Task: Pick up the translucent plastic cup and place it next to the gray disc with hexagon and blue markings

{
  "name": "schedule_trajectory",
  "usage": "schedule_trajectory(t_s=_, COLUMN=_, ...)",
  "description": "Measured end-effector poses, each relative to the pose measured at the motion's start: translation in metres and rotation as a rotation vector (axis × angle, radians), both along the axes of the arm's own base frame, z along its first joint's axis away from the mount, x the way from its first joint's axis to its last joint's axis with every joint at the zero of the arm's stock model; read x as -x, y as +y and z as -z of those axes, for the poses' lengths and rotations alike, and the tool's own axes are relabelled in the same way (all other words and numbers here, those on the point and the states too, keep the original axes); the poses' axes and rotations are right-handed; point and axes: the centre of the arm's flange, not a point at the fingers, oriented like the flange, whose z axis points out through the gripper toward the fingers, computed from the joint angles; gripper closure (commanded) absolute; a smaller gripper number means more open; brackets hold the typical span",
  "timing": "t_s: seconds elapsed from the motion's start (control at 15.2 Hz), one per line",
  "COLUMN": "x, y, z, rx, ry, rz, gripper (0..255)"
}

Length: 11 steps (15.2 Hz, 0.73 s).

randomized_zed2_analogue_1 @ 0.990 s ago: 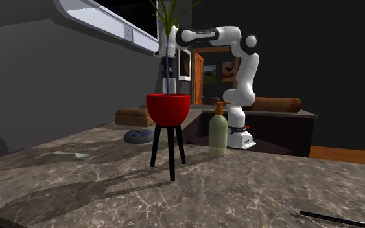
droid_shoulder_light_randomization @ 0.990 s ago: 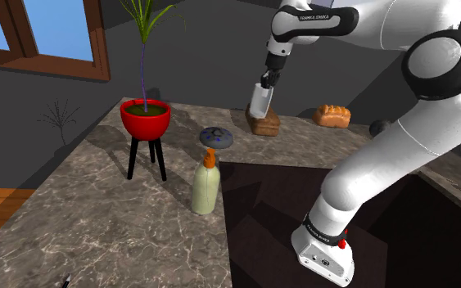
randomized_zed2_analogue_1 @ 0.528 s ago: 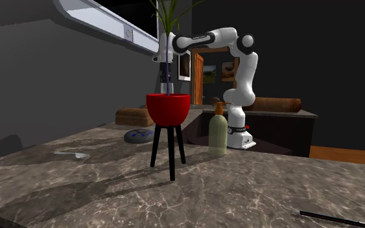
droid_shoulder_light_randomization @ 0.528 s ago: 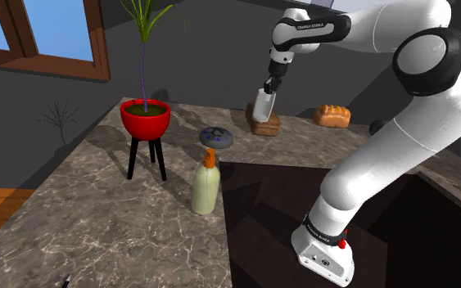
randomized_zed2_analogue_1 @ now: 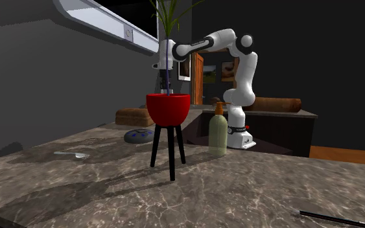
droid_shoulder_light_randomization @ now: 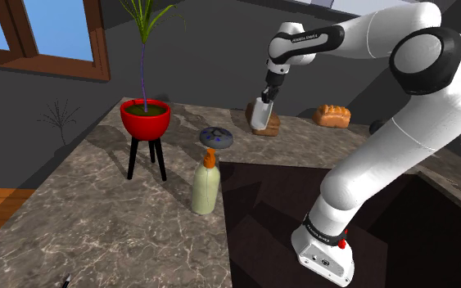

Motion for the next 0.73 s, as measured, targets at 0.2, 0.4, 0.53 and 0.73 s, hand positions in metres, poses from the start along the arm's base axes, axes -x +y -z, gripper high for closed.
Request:
schedule_trajectory(t_s=0.2, x=0.001, y=-0.001, z=0.016, rx=0.0, ry=0.0, rz=0.0, gripper=255)
schedule_trajectory(t_s=0.4, x=0.002, y=0.0, z=0.033, rx=0.0, ry=0.0, rz=0.0, gripper=255)
schedule_trajectory(t_s=0.53, x=0.001, y=0.001, z=0.043, rx=0.0, ry=0.0, rz=0.0, gripper=255)
schedule_trajectory(t_s=0.73, x=0.001, y=0.001, z=0.058, rx=0.0, ry=0.0, rz=0.0, gripper=255)
